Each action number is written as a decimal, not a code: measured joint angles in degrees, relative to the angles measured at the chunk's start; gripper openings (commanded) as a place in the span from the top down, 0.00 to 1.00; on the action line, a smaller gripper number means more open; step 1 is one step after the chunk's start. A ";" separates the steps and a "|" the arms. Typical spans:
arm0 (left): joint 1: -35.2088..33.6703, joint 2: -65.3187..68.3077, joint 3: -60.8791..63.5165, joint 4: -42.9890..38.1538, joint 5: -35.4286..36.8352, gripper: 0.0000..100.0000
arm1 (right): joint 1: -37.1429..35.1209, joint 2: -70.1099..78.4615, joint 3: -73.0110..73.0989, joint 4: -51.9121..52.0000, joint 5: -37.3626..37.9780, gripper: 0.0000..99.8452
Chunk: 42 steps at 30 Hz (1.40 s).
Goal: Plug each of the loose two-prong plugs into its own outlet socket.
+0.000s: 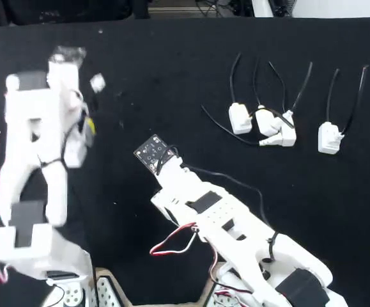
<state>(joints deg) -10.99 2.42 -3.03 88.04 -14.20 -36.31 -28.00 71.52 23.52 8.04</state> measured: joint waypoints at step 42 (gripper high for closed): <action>-12.04 -20.66 48.97 -17.49 -21.27 0.73 | 1.85 0.00 -1.58 5.89 0.00 0.86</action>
<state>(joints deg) -23.03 -18.24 45.93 70.55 -35.47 -34.46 -28.00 69.93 29.41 8.04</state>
